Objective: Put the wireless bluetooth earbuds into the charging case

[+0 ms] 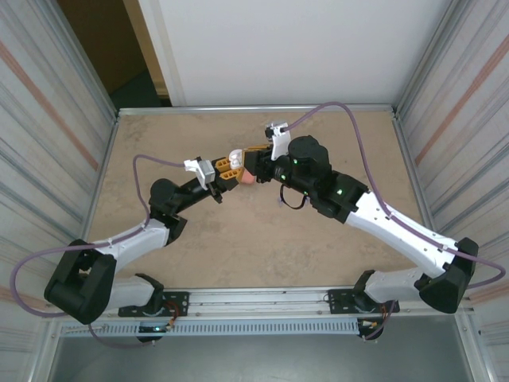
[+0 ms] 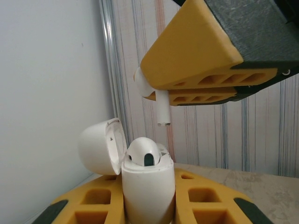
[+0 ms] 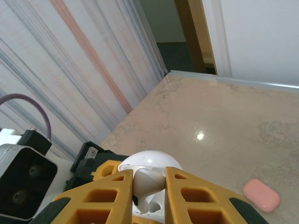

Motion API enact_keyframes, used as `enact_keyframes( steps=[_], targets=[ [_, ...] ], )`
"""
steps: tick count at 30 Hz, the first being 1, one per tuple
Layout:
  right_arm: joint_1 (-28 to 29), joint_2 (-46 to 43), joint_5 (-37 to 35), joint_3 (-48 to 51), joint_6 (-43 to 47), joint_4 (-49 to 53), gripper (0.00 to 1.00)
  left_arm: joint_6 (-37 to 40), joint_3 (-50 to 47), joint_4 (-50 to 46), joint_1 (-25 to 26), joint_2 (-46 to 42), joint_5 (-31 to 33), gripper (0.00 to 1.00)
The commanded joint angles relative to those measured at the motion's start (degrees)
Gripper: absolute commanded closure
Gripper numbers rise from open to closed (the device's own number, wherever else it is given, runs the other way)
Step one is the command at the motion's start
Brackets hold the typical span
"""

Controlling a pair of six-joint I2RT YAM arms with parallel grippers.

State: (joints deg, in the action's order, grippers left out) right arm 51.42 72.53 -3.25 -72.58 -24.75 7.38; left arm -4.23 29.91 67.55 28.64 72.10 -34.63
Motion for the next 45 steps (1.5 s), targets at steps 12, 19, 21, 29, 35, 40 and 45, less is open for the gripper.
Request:
enact_keyframes(
  steps=[12,19,21,29,35,40,45],
  targets=[
    [0.4,1.7,-2.4,-2.1,2.2,-0.3,0.80,0.7,1.8,2.1,0.5,-0.1,-0.2,1.00],
    [0.5,2.0,-2.3,-2.0,2.1,0.1,0.80,0.7,1.7,2.1,0.5,-0.3,0.0,1.00],
    [0.5,1.9,-2.1,-2.0,1.8,0.3,0.80,0.7,1.6,2.0,0.5,-0.4,0.1,1.00],
    [1.0,1.5,-1.3,-1.6,1.1,1.1,0.80,0.7,1.6,2.1,0.5,-0.4,0.4,1.00],
    [1.2,1.6,-0.7,-1.4,0.6,1.2,0.80,0.6,1.5,2.1,0.5,-0.3,0.5,1.00],
    [1.3,1.5,-2.0,-0.9,0.7,1.5,0.78,0.6,1.5,2.1,0.5,-0.5,0.5,1.00],
    [1.3,1.4,-2.8,-1.5,1.1,2.2,0.73,0.6,1.4,2.1,0.5,-0.7,0.5,1.00]
  ],
)
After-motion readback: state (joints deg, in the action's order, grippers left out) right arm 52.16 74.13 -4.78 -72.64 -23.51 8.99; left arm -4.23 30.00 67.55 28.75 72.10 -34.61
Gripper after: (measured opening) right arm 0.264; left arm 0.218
